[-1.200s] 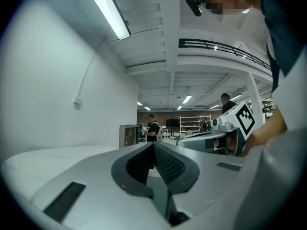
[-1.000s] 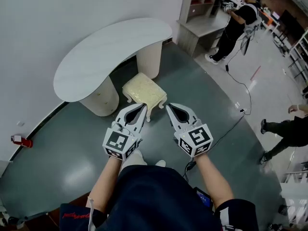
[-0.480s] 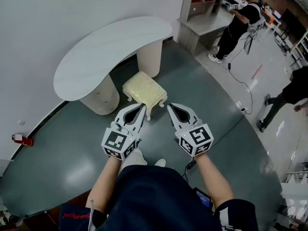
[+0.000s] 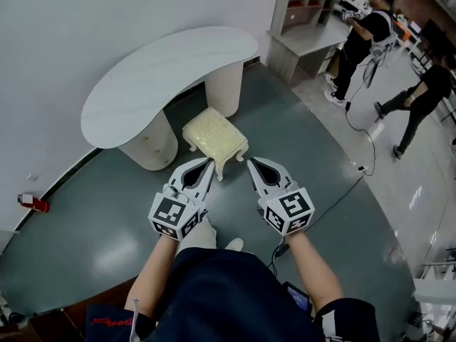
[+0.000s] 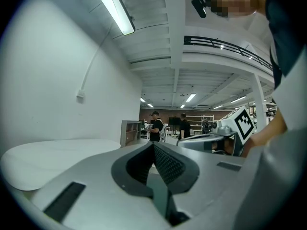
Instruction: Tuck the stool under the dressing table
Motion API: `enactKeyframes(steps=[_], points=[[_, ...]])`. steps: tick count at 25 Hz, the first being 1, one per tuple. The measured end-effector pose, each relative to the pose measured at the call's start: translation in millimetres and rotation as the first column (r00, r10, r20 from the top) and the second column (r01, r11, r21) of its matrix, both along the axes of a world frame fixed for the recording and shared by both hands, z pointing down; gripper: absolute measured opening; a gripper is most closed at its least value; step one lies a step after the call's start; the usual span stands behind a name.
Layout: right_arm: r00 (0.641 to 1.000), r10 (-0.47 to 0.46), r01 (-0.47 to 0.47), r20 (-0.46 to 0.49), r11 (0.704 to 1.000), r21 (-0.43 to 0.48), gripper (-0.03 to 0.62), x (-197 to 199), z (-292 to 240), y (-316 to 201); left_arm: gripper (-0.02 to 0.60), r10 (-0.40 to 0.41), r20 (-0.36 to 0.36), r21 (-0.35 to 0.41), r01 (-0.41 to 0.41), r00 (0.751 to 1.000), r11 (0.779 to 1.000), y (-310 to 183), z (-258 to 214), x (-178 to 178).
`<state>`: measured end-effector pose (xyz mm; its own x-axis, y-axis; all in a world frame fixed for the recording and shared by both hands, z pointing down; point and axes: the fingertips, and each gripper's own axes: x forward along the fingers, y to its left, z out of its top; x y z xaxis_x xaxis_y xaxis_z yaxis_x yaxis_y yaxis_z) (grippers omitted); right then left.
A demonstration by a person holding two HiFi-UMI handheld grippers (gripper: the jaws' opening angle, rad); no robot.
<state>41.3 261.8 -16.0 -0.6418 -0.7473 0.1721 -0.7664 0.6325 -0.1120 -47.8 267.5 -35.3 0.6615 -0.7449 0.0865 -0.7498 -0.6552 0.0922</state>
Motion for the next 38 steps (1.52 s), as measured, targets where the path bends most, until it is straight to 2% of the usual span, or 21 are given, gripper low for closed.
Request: enactKeyframes(steps=[10,20,38], points=[[1.000,-0.026,0.026,-0.014,1.000,-0.019,0.008,-14,5,-35,0.009,0.005,-0.015,-0.020,-0.005,1.000,1.000,-32,7,-6],[0.999,-0.040,0.039,-0.025,0.998,-0.049,0.008,-42,9,-86,0.009,0.027,-0.054,-0.033,-0.029,0.998,0.999,-91,7,-23],[0.998,0.007,-0.013,-0.054,0.994,-0.111,0.008,-77,36,-189,0.009,0.054,-0.097,-0.106,-0.064,0.994,0.992,-198,40,-65]])
